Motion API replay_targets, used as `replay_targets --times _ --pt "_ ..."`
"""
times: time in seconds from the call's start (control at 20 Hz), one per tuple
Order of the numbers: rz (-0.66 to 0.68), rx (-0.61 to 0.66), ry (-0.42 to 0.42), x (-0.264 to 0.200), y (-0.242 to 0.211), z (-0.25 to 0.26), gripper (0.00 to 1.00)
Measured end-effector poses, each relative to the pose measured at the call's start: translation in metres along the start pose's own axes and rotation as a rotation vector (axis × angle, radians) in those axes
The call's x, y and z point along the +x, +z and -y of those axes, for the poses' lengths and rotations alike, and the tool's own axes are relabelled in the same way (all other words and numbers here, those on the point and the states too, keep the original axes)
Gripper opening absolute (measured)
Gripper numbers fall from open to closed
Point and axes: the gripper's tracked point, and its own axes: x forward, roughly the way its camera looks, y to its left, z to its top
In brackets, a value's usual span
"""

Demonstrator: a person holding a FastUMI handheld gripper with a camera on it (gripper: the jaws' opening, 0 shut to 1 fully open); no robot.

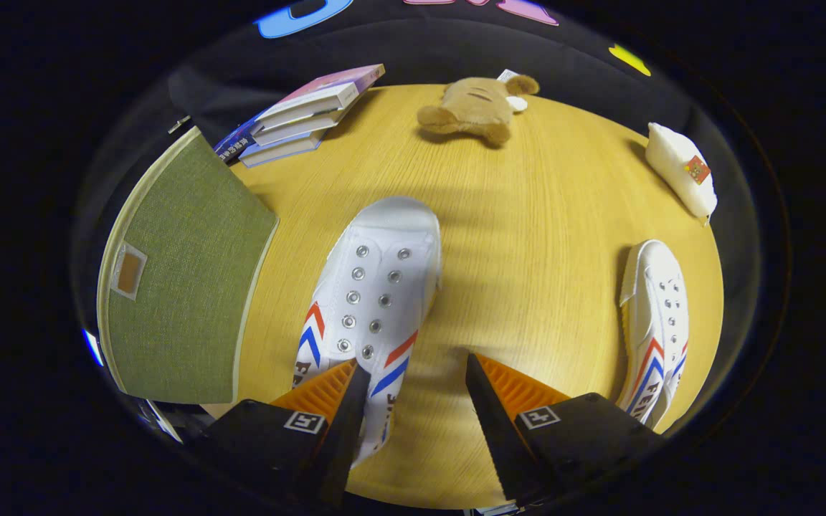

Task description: Open the storage box then place both shoes into the box .Put the left shoe in first, then the right shoe, with the right side of both shoes facing outward in a uniform manner.

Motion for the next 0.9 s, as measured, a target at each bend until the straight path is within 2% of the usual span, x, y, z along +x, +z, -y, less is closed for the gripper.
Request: replay_targets --times 0.05,0.1,0.2,0.25,0.3,0.45,0.5,0.55,0.75,0.9 --pt "-0.006 0.006 0.0 0.001 0.0 0.0 0.73" --pt "-0.002 0.01 0.011 0.0 0.0 -0.001 0.71" --pt "-0.008 0.075 0.049 0.0 -0.004 -0.014 0.43" --pt "-0.003 0.103 0.033 0.001 -0.003 -0.015 0.3" --pt "-0.006 0.12 0.02 0.001 -0.003 -0.014 0.24" --pt "0.008 0.108 0.006 0.0 -0.002 -0.015 0.13" --pt "0.008 0.112 0.006 -0.001 -0.003 -0.015 0.13" --pt "0.008 0.14 0.007 -0.002 -0.003 -0.014 0.07" --pt "0.022 0.24 0.031 -0.01 0.001 -0.021 0.07" --pt "0.054 0.273 0.005 -0.029 0.006 -0.024 0.06"
